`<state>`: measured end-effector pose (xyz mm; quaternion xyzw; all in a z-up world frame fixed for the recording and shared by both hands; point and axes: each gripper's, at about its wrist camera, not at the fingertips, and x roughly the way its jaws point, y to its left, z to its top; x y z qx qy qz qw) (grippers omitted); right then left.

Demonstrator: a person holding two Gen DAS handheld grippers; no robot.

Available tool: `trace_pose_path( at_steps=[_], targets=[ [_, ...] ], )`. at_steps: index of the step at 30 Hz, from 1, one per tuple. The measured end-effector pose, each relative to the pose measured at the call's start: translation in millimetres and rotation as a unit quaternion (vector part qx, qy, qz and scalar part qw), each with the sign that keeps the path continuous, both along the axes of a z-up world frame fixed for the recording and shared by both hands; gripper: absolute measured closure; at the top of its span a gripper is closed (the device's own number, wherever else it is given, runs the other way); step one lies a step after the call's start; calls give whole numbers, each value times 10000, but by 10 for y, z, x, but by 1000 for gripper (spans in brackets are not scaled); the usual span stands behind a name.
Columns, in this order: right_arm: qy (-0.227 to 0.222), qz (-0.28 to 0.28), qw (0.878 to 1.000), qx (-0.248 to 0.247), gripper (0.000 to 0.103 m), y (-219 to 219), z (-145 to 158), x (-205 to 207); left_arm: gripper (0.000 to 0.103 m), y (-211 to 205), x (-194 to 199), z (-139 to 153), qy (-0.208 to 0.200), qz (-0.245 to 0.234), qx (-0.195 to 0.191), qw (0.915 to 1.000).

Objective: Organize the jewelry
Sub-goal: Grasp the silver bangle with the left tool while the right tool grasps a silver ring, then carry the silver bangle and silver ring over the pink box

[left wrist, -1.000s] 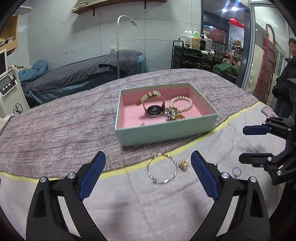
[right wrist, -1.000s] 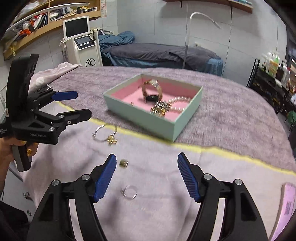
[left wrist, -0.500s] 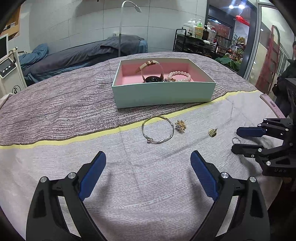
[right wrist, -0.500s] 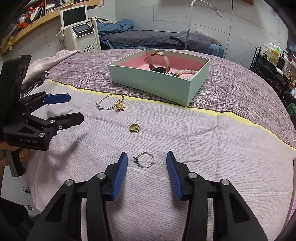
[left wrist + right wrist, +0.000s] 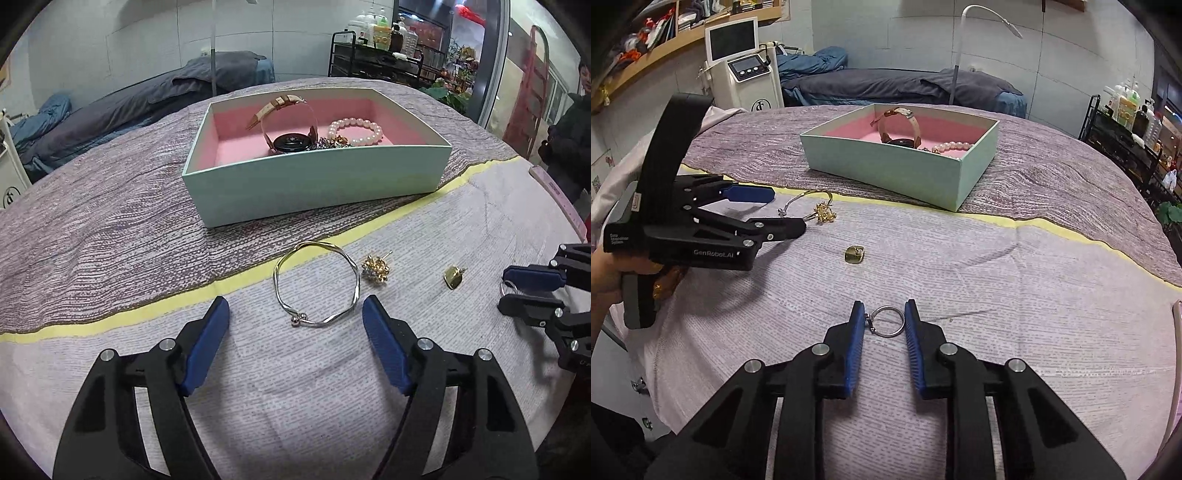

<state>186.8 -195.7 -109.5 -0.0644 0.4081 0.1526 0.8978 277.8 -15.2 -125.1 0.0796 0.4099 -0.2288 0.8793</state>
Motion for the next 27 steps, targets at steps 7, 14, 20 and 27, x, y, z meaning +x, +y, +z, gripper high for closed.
trace_pose_path(
  at_steps=[7,14,20,27],
  targets=[
    [-42,-82,9999,43,81,-4,-14,8,44,-89,95,13,33,-155,-86,9998],
    [-104,-132,9999,27,81,4,-14,-30,53,-116,21,26,-57,-118,-152,9998],
    [-126,-170,9998,58,81,-1,-5,-50,53,-58,-103,64,-143,46,-268,9995],
    [-94,-83,9995,287,81,-47,59,-43,53,87,-311,147,-161,212,-718,9971]
  ],
)
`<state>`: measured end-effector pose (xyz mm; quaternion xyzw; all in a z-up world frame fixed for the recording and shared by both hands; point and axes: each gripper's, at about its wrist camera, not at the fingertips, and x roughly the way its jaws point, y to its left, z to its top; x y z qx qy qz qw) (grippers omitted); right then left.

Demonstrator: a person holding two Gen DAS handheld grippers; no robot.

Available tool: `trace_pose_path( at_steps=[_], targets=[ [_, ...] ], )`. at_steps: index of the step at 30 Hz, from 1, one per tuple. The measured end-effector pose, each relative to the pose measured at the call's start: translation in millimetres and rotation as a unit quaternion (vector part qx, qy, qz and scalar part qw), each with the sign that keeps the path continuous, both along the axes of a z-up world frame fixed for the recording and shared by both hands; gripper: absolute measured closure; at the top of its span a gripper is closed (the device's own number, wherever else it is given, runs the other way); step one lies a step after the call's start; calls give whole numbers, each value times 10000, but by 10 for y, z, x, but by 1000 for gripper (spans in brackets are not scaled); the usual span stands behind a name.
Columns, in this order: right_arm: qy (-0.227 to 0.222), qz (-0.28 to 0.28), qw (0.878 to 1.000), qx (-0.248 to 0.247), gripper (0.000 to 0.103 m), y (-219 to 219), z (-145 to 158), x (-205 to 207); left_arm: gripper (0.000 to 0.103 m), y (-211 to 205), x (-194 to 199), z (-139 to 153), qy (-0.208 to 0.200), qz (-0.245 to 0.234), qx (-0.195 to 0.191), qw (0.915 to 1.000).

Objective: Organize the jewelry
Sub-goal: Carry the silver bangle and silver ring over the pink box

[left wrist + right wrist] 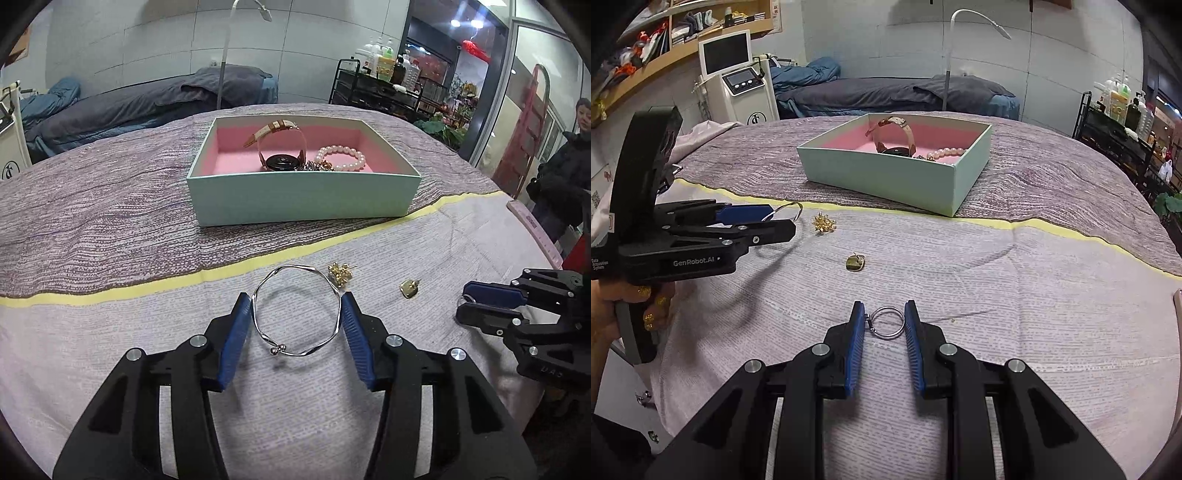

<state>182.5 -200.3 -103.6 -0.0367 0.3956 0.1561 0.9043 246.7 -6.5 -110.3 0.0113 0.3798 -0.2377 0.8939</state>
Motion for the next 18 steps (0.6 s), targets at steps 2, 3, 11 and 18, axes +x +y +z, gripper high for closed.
trace_pose_path(
  at_steps=[2,3,11,18],
  targets=[
    [3,73,9999,136,81,-1,52,17,53,17,-47,52,-26,6,-79,10000],
    [-23,126,9998,160,81,6,87,24,53,14,-67,92,-89,0,-80,9999],
    [-326,476,9978,324,81,47,475,245,53,-86,10,517,-515,-292,-6,9982],
    [-415,691,9965,203,81,86,731,556,53,-144,386,756,-497,-505,119,9974]
  ],
)
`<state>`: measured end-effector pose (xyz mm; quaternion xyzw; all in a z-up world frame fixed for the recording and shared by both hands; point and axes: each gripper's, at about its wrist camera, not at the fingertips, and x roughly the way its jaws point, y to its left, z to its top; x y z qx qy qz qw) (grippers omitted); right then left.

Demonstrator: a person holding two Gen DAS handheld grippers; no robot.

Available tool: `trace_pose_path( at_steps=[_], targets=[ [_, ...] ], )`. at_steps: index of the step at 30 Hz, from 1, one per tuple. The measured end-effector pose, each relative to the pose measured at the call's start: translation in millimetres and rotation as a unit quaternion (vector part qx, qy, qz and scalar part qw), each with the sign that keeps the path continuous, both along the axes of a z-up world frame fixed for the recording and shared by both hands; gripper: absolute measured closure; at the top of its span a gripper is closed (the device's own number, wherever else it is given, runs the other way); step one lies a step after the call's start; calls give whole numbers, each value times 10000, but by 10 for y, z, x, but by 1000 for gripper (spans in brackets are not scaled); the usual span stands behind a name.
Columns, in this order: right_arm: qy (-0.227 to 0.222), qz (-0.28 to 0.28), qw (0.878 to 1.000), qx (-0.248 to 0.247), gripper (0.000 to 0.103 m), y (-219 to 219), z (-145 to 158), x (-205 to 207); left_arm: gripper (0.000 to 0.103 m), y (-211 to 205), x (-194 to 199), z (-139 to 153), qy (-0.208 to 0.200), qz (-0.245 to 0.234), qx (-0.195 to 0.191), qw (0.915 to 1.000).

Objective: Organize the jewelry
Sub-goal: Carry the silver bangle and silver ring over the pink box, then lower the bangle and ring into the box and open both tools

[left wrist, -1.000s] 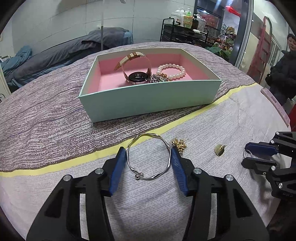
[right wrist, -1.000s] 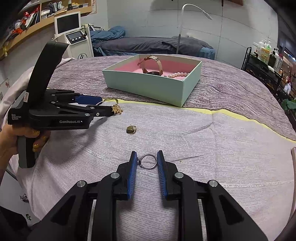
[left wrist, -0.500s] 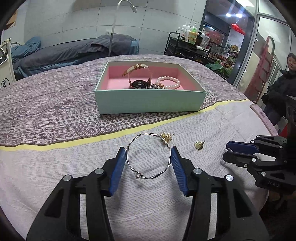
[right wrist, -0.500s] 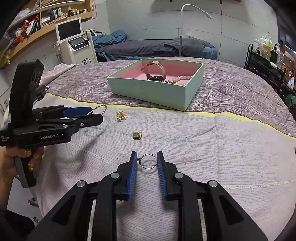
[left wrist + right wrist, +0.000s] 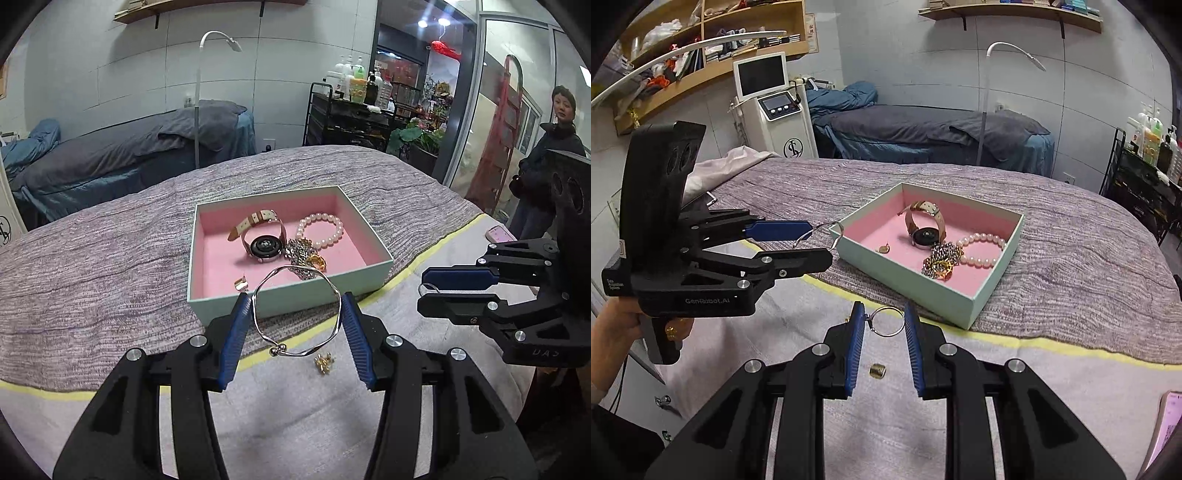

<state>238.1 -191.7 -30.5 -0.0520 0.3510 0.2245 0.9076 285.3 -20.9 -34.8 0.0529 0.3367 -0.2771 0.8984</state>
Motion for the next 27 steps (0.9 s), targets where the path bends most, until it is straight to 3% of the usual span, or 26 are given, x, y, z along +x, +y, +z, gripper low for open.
trace_pose_path(
  at_steps=[6,12,17,22,27],
  targets=[
    [250,71,9996,-100,81,24,76,384,53,-61,518,-2,508,-146,95,9986],
    [397,222,9974,-567,81,101,46,731,53,-125,955,-137,1088,-346,121,9934],
    [531,3,9949,-857,81,97,-32,1050,53,-254,1181,-251,1218,-353,441,9909],
    [1001,-172,9926,-670,81,61,-136,1445,53,-366,1263,-373,1316,-400,667,9883],
    [1293,-290,9873,-872,81,95,-307,1672,53,-461,1278,-460,1371,-492,819,9859]
  ],
)
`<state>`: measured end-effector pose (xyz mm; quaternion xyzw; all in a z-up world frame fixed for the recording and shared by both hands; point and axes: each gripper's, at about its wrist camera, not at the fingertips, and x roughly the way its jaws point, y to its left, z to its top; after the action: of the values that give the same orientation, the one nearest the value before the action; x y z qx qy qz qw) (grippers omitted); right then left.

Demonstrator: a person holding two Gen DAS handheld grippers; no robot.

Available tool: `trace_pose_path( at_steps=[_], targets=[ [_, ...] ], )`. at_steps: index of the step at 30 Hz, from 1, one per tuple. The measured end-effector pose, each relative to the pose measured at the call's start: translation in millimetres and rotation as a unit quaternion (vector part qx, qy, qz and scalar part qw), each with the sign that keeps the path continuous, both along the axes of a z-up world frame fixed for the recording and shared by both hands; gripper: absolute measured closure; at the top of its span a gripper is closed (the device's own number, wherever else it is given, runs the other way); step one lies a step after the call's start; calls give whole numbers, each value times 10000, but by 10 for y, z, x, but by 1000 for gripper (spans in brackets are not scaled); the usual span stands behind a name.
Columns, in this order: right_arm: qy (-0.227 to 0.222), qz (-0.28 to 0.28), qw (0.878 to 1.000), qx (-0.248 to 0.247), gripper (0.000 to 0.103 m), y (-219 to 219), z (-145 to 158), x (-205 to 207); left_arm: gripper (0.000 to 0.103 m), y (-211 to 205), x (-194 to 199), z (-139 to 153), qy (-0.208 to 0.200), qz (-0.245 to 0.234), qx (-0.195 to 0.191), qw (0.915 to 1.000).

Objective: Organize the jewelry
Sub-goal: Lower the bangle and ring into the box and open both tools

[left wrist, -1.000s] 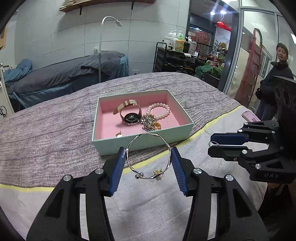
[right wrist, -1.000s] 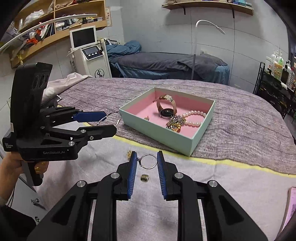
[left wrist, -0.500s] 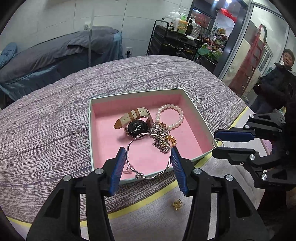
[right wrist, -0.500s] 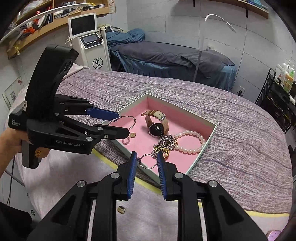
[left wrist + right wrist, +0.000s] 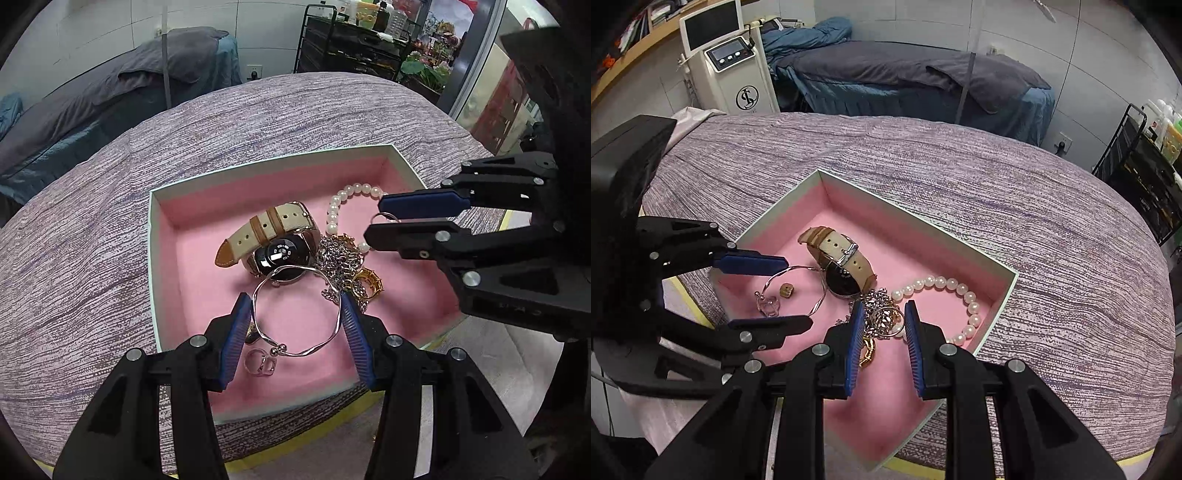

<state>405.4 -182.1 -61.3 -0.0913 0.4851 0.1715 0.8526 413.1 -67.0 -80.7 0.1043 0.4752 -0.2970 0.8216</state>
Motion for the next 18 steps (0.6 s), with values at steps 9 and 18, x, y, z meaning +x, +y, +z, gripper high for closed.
trace_pose_path(
  at_steps=[9,18],
  targets=[
    [71,-42,9998,-199,80,47,-157,139,52,-74,-1,-77,-122,-53,177,9998],
    [-395,-63,9991,106,53,-45,21,38,31,-61,-171,43,-538,-185,141,9983]
  ],
)
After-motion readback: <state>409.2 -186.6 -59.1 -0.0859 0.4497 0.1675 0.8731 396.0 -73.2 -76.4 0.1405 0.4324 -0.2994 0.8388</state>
